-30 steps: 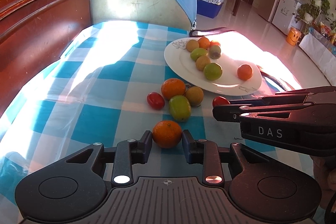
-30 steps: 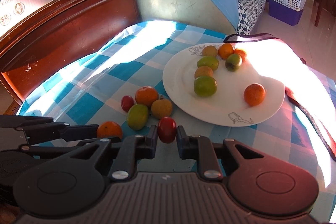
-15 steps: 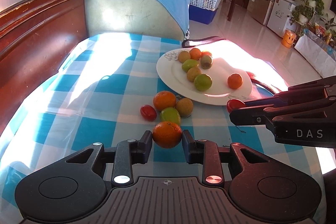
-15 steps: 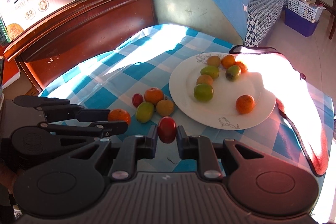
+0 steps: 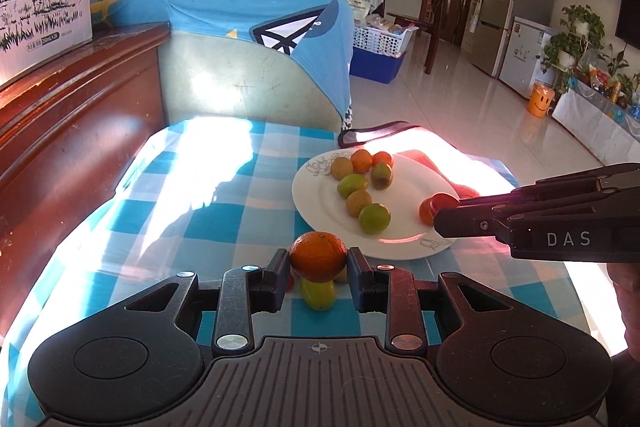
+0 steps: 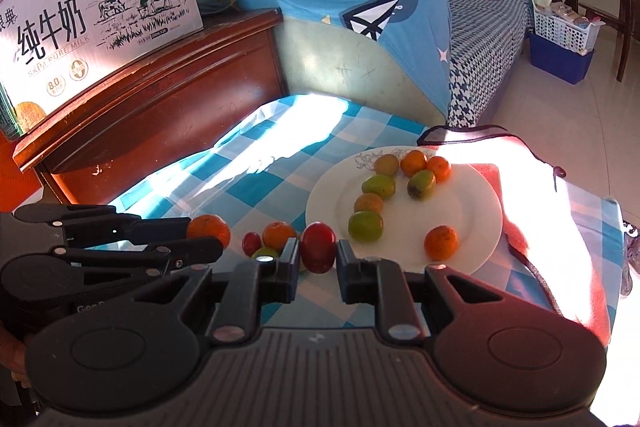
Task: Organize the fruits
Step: 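Carry the tangerine and tomato onto the plate and open both tools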
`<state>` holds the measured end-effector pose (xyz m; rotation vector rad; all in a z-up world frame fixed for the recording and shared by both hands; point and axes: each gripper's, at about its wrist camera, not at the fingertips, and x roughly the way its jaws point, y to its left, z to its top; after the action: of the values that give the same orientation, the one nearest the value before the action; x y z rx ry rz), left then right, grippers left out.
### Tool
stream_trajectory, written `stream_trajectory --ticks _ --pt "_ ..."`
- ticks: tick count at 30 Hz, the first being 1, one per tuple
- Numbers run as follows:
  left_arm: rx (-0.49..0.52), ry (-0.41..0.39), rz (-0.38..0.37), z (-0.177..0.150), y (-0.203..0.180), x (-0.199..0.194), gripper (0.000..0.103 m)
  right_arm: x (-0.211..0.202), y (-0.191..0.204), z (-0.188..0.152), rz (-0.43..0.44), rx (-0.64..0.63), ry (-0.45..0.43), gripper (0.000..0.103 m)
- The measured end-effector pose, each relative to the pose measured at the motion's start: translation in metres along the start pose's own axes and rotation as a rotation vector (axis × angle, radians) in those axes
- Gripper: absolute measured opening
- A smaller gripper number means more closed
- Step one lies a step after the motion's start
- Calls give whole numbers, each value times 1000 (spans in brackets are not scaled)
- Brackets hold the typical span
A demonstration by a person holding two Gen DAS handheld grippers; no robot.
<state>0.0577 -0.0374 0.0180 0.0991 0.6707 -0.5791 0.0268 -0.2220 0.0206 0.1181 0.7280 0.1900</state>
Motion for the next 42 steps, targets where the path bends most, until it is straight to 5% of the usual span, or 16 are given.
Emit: stream_trajectory --ticks 16,42 --pt "15 34 -45 39 -2 47 28 4 -40 19 -58 121 -47 20" --pt "10 119 -73 56 -5 126 28 60 -70 13 -71 332 85 20"
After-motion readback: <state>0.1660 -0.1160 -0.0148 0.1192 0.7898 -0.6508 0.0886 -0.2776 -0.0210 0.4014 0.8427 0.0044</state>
